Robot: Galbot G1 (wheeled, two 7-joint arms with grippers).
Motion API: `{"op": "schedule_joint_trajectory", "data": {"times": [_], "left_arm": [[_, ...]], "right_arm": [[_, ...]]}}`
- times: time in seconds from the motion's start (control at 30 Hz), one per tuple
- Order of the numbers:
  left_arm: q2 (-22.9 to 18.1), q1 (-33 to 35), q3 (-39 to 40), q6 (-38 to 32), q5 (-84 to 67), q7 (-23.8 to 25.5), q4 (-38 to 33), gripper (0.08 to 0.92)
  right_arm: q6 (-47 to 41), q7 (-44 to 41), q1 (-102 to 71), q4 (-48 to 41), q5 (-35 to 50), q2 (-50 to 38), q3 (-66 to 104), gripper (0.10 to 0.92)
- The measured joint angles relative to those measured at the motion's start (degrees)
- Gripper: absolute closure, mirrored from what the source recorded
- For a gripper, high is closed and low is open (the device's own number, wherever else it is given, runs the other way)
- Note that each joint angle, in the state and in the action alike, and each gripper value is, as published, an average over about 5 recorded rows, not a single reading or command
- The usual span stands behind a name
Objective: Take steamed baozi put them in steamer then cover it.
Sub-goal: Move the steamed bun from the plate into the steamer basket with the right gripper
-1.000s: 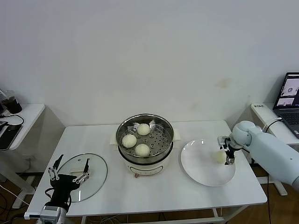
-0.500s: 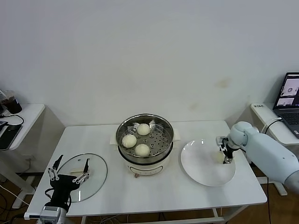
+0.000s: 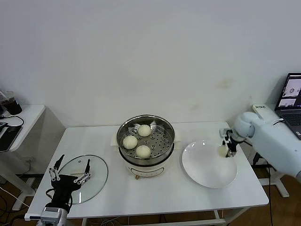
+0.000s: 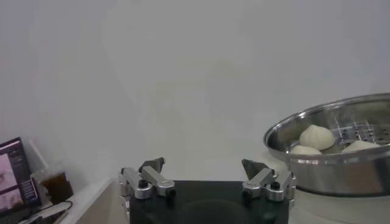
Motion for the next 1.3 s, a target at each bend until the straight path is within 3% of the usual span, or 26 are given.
{"op": "schedule_joint_trajectory", "data": {"times": [0.3, 0.6, 0.9, 1.3], "left_arm": [[0.5, -0.5, 0.5, 0.0, 0.0, 0.0, 0.2, 0.177], [0.9, -0.7, 0.3, 0.0, -0.1, 0.1, 0.2, 0.177], [0.4, -1.0, 0.3, 0.0, -0.1, 0.1, 0.6, 0.177], [0.1, -1.8, 0.4, -0.2, -0.2, 0.1, 1.5, 0.177]], "right_arm": [[-4.0, 1.0, 15.2, 8.4, 10.1, -0.4, -10.4, 0.365], [-10.7, 4.5, 25.5, 13.4, 22.8, 4.8, -17.7, 0.355], [-17.3, 9.4, 26.7, 13.6, 31.8, 12.5, -20.9, 0.355], [-22.6, 14.6, 21.6, 9.0, 34.9, 20.6, -22.3, 0.355]]}}
